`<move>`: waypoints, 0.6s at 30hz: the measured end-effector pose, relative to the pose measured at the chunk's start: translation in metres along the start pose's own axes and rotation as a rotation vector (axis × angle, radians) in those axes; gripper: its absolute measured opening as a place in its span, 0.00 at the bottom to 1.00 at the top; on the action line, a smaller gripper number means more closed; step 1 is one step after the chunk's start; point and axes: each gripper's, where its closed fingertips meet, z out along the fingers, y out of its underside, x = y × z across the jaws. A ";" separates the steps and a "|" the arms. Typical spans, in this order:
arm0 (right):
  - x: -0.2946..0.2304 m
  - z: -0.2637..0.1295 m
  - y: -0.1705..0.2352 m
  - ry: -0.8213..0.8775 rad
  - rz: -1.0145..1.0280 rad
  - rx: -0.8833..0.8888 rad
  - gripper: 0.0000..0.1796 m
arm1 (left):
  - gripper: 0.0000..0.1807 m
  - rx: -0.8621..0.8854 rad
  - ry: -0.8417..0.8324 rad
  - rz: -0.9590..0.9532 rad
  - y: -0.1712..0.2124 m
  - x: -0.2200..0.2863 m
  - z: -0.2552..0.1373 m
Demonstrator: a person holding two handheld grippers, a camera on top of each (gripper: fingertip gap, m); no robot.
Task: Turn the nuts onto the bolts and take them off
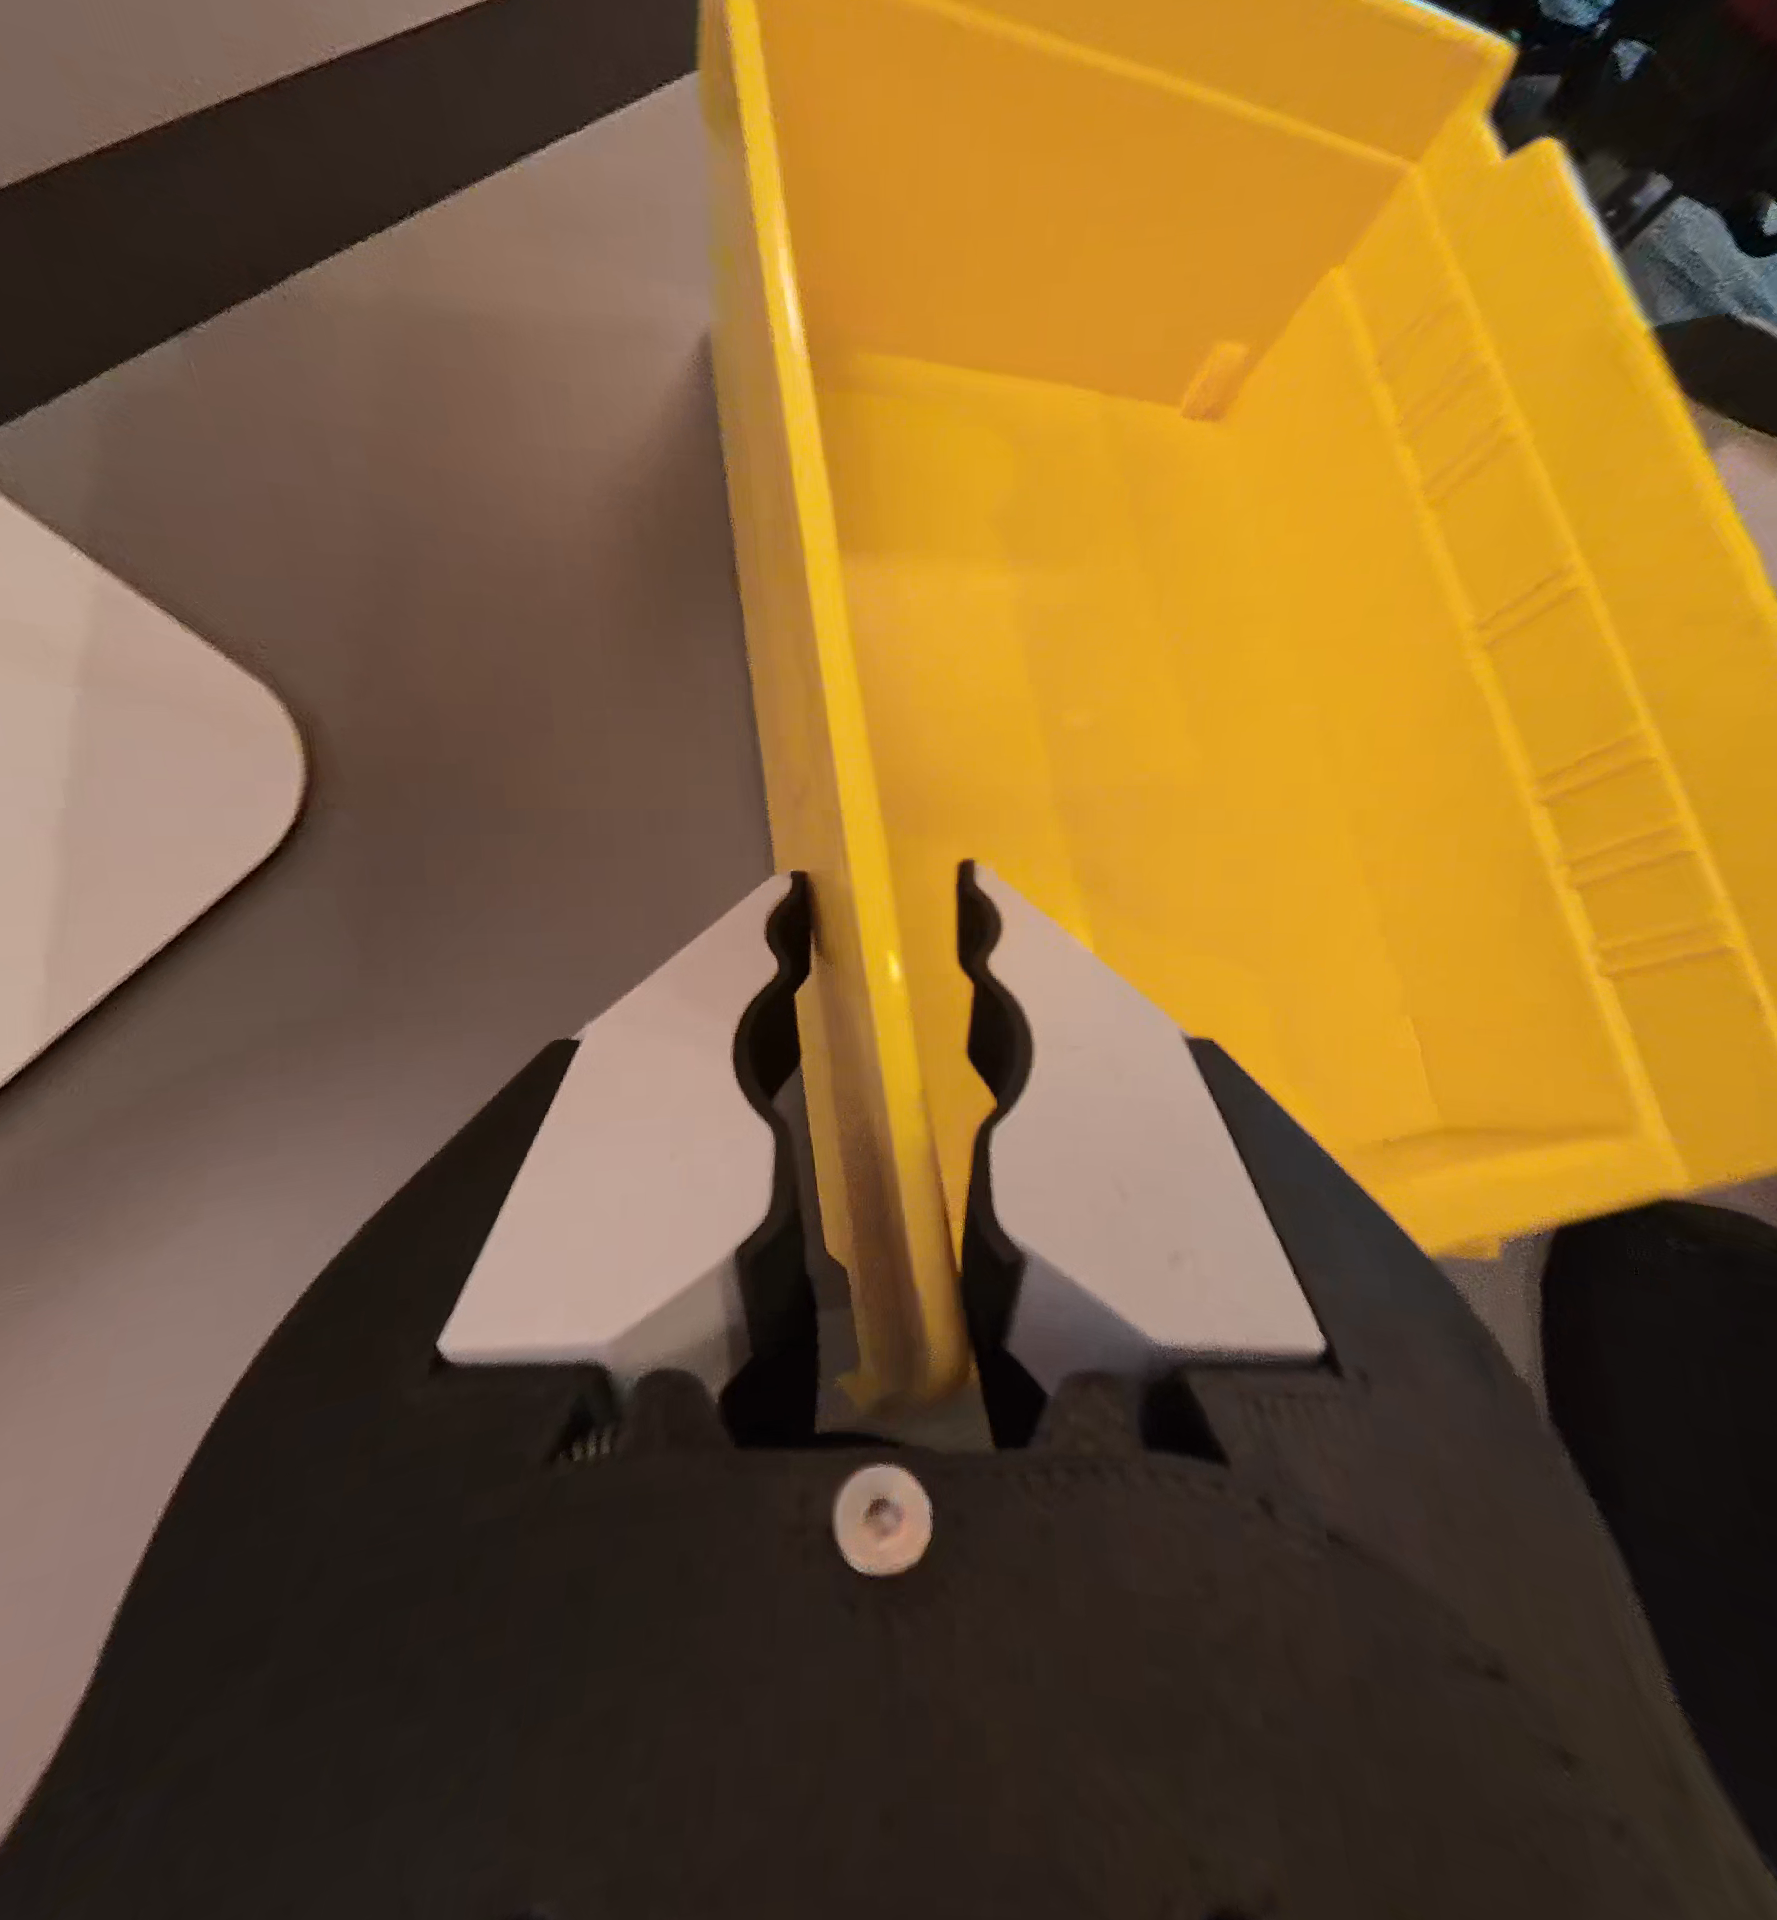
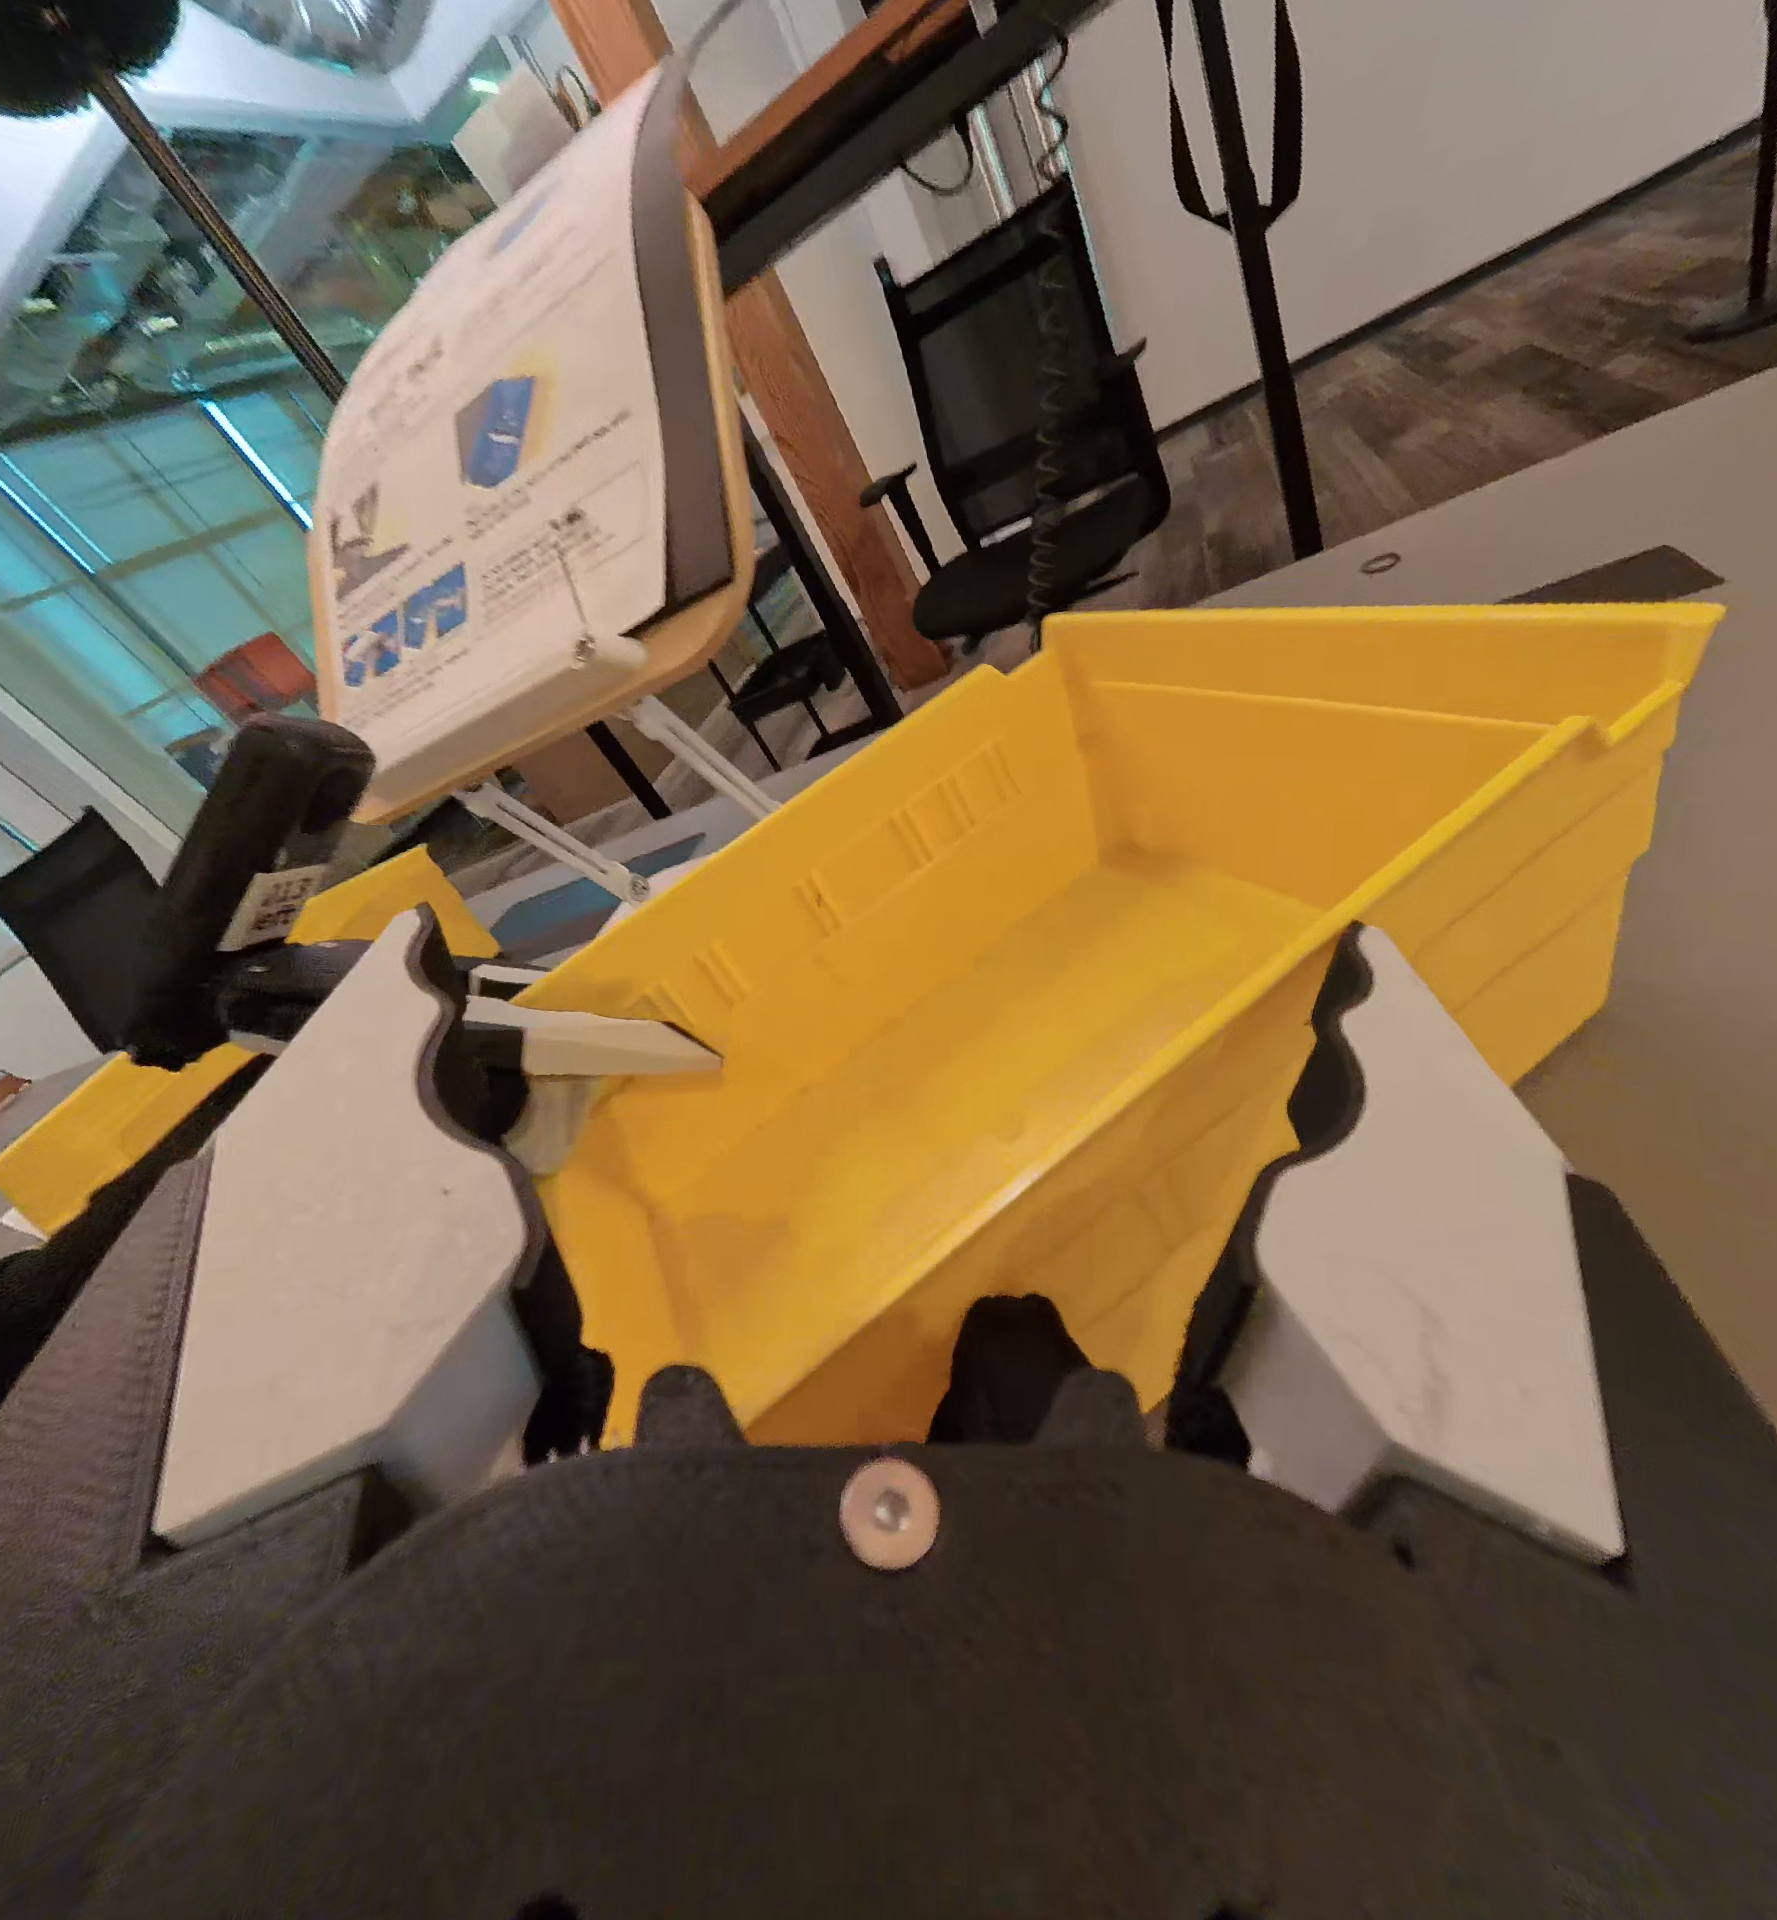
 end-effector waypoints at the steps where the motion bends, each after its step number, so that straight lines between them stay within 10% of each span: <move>1: 0.007 0.003 -0.001 0.006 -0.001 -0.019 0.84 | 0.17 -0.009 0.012 0.002 -0.001 0.004 0.003; 18: 0.152 0.069 -0.036 0.108 -0.274 -0.501 0.64 | 0.44 -0.028 0.253 -0.175 -0.037 0.089 0.063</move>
